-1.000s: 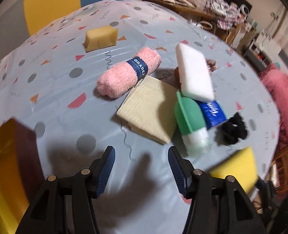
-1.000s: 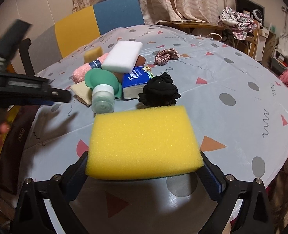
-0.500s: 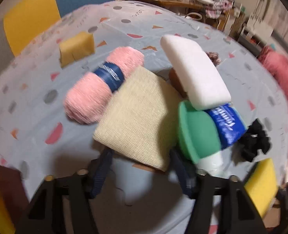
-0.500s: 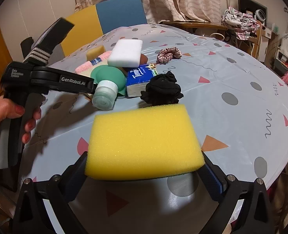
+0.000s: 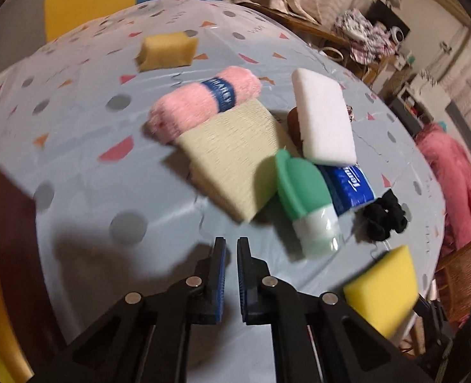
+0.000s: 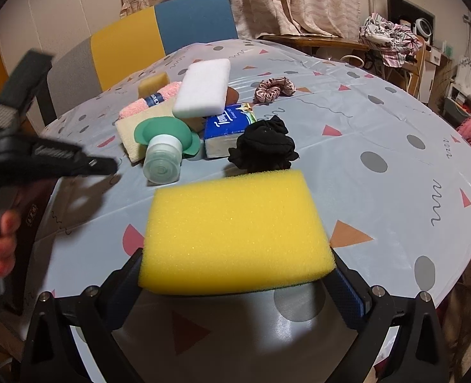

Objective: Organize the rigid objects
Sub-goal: 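Grasp the green-capped bottle with the left gripper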

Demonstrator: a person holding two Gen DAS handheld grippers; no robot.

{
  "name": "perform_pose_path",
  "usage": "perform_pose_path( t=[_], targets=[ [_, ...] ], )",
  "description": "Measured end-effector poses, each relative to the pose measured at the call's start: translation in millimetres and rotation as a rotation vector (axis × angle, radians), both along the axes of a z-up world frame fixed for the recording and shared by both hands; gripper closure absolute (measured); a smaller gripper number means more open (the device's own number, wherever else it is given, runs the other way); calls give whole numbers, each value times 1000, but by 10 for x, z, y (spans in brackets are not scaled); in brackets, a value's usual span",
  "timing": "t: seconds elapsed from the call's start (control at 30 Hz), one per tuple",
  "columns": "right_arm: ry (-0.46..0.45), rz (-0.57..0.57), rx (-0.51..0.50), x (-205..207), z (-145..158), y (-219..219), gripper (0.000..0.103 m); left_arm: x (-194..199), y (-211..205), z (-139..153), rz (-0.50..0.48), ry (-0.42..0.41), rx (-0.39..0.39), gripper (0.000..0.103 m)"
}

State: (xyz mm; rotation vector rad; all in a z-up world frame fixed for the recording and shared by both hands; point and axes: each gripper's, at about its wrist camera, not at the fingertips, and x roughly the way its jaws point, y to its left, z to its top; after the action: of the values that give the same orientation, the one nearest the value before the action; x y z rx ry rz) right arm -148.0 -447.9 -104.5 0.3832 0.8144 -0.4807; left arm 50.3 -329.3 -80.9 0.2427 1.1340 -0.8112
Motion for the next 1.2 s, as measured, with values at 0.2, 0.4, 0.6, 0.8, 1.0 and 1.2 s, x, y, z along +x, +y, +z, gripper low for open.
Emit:
perform_pose_path(
  t=[0.2,0.4,0.6,0.8,1.0,1.2],
  targets=[
    [6,-8,2,9,6,8,0,-101,400,135,74,43,-98,97],
    [8,-23,-5,13,0,21,0,-220,589,258,57,21,-148,97],
    [9,-20,-1,9,2,16,0,-40,211,124,38,36,-71,65],
    [1,-6,7,-5,0,5,0,198,-120,-73,95,139,-77,58],
    [-14,-9,17,-23,0,-1,0,-191,-397,184,-75,12,-177,58],
    [-11,1,3,-28,-3,26,0,-66,-751,-31,-50,23,-24,52]
  ],
)
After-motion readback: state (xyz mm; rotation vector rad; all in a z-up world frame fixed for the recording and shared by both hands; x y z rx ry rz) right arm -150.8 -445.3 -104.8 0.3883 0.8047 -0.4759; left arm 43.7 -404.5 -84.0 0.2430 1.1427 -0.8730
